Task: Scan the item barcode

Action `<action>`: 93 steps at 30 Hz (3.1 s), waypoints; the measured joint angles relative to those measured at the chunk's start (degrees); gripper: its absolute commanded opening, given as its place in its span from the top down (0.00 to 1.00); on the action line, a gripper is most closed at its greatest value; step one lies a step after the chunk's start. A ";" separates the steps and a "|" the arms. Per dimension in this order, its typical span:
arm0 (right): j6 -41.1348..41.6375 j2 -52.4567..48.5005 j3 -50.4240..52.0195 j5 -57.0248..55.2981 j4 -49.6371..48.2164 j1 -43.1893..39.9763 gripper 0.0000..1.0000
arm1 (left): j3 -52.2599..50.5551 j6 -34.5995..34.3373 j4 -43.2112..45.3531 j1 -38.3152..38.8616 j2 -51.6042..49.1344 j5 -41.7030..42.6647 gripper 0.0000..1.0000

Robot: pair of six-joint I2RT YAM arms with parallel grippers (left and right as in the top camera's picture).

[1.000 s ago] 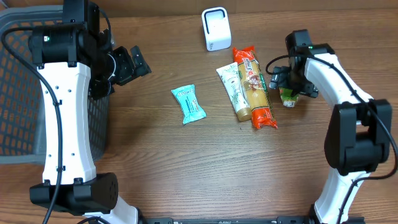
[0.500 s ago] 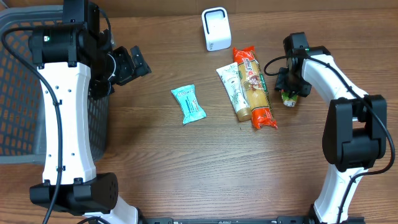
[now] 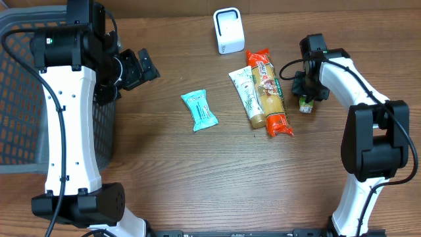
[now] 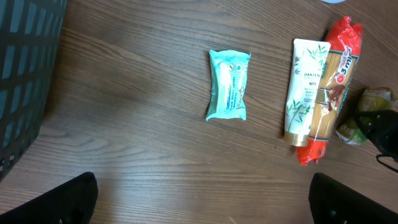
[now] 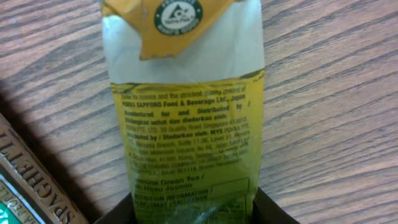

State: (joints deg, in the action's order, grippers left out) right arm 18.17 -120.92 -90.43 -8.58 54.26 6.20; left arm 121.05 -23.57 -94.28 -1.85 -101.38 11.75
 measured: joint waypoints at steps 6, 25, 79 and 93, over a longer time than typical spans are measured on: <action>-0.37 0.00 -0.68 0.07 0.63 0.00 0.82 | 0.00 0.02 -0.02 0.00 0.00 0.00 0.00; -0.42 -0.39 -5.29 0.24 4.90 0.00 0.95 | 0.00 0.02 -0.02 0.00 0.00 0.00 0.00; 5.05 -12.02 -21.53 2.21 -40.02 16.81 0.90 | 0.00 0.02 -0.04 0.00 0.00 0.00 0.01; 11.93 3.63 -21.55 2.56 -19.02 -4.46 0.90 | 0.00 0.02 0.00 0.00 0.00 0.00 0.00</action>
State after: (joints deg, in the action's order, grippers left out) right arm 30.11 -117.30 -111.98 -6.02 35.24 1.74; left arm 121.05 -23.55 -94.28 -1.85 -101.38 11.75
